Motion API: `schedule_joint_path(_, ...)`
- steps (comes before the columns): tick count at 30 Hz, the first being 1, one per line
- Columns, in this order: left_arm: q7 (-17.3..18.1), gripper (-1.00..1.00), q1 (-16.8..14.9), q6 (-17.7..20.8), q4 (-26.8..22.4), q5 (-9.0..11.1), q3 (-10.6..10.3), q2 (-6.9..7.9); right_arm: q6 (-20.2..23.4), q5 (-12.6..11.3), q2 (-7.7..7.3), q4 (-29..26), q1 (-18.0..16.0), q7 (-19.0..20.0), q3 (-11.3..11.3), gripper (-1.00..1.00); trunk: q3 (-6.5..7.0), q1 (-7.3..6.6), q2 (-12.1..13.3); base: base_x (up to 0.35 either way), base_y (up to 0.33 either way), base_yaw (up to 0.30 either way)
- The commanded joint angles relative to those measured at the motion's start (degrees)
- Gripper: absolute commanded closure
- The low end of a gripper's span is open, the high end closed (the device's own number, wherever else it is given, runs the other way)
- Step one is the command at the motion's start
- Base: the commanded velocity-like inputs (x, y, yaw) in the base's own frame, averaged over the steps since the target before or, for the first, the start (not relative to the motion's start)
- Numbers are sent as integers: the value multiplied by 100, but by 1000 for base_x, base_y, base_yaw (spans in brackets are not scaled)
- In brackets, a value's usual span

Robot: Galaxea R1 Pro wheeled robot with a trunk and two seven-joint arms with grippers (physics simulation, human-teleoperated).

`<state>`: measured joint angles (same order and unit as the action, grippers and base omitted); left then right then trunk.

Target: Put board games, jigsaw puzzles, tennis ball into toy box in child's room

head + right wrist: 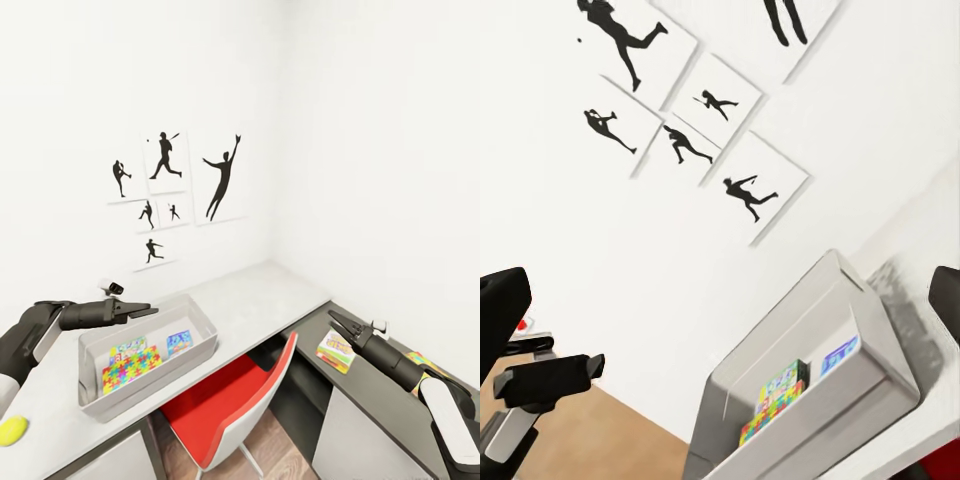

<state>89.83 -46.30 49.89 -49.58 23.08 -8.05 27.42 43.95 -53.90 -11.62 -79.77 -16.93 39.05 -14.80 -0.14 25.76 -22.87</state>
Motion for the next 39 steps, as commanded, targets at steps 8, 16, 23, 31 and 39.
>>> schedule_joint_path(8, 17, -100, -2, 60, 1, 16, -26, 2, 35, -15, -1, 64, -3, 7, -5, -100, 26, 2, -4, 0, 0, -166)
schedule_joint_path(16, 17, -100, 6, 65, 1, 13, -30, -15, 30, -15, 5, 161, -3, 7, -10, -100, 48, 2, -4, 0, -94, -180)
schedule_joint_path(23, 17, -100, 10, 65, 1, 13, -30, -11, 28, -14, 16, 169, -3, 7, -14, -100, 51, 2, -4, 0, -61, -180)
schedule_joint_path(31, 17, -100, 15, 65, 1, 14, -30, -9, 35, -41, 7, 184, -3, 7, -76, -100, 52, 2, -4, 0, -5, -109)
schedule_joint_path(39, 17, -100, 16, 65, 1, 13, -30, -9, 35, -36, 16, 202, -3, 8, -166, -100, 51, 2, -4, 0, 0, -15)
